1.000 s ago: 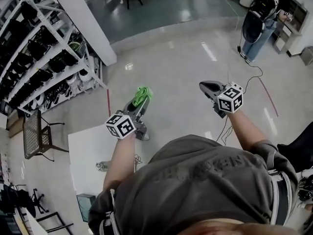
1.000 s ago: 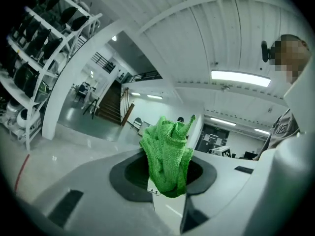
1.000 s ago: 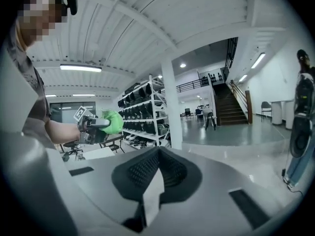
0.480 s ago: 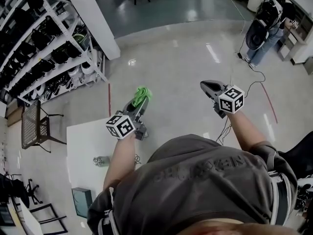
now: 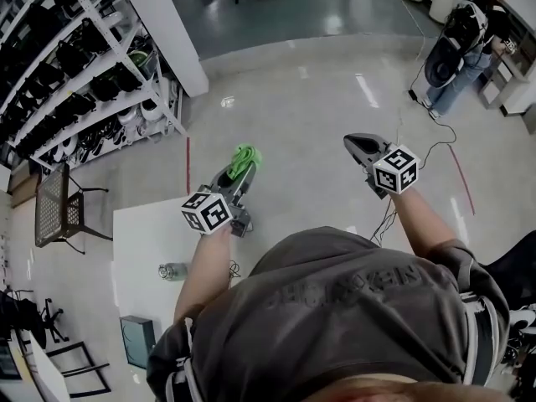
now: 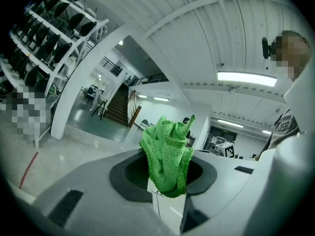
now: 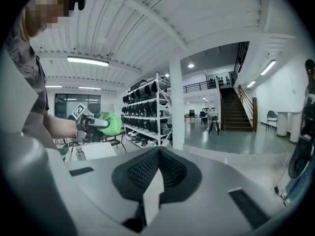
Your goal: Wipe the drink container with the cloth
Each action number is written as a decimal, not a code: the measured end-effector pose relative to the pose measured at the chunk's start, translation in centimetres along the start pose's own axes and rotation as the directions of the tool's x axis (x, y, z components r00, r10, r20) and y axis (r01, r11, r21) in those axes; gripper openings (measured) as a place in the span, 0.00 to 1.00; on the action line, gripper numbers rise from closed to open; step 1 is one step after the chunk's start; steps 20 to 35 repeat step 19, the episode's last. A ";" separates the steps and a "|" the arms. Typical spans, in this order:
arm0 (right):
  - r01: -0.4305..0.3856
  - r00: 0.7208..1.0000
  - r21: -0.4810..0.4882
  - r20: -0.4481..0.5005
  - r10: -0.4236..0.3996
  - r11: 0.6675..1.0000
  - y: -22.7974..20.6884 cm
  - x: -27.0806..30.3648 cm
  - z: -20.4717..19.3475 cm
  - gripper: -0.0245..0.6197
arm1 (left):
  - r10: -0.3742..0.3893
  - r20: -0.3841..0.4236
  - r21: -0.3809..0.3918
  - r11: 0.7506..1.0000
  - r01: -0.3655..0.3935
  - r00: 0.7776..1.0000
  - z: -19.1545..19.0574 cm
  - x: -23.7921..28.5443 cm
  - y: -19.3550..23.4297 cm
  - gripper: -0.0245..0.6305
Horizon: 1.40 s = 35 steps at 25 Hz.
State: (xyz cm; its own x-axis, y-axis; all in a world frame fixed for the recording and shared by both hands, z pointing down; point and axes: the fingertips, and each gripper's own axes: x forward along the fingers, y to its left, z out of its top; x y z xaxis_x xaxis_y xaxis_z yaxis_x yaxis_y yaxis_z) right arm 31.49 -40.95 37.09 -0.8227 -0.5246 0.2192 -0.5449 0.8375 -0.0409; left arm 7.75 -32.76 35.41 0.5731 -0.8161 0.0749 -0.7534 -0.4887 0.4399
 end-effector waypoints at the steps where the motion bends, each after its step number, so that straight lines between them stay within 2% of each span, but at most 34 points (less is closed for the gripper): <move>1: -0.002 1.000 -0.001 -0.002 0.002 1.000 0.0 0.1 0.0 0.02 | 0.002 0.001 0.001 1.000 -0.002 1.000 0.0 -0.1 0.1 0.20; 17: -0.035 0.999 -0.027 -0.015 0.035 0.999 0.4 1.4 0.7 0.02 | 0.012 0.009 -0.010 1.000 -0.012 1.000 0.6 -0.3 0.7 0.20; 35: -0.037 0.999 -0.030 -0.016 0.036 0.999 0.3 1.5 0.7 0.02 | 0.012 0.013 -0.016 1.000 -0.012 1.000 0.6 -0.2 0.7 0.20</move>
